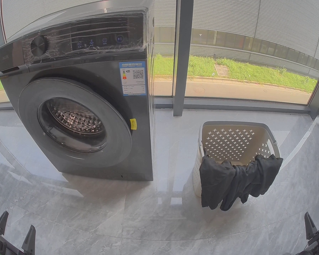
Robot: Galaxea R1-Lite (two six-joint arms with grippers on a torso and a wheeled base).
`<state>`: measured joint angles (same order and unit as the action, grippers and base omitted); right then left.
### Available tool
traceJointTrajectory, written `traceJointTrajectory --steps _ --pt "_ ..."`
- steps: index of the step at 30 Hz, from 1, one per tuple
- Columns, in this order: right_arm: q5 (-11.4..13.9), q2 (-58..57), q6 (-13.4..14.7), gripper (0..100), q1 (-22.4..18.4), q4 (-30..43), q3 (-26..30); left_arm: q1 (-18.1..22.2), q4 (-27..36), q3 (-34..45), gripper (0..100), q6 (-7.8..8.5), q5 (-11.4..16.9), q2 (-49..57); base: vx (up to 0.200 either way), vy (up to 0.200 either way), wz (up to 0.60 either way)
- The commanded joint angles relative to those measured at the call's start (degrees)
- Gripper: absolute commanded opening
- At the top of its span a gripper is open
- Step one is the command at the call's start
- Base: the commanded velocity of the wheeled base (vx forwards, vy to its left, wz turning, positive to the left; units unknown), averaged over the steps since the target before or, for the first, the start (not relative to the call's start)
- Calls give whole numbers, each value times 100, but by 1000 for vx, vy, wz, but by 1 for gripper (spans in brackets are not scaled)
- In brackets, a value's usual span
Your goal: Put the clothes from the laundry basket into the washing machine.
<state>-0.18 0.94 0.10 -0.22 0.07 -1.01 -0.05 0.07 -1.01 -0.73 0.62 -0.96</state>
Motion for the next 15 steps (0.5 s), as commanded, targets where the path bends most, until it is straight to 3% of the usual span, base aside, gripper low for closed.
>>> traceJointTrajectory --steps 1,8,11,15 --pt "1 -68 -1 100 -4 1 101 -4 1 92 100 3 -1 96 0 0 0" --pt "1 -68 -1 100 -13 1 101 -4 1 92 100 3 -1 96 0 0 0" --pt "1 -68 -1 100 -4 1 101 -4 1 92 100 3 -1 96 0 0 -600" --pt "1 -68 -1 100 -4 1 101 -4 1 92 100 3 -1 96 0 0 0"
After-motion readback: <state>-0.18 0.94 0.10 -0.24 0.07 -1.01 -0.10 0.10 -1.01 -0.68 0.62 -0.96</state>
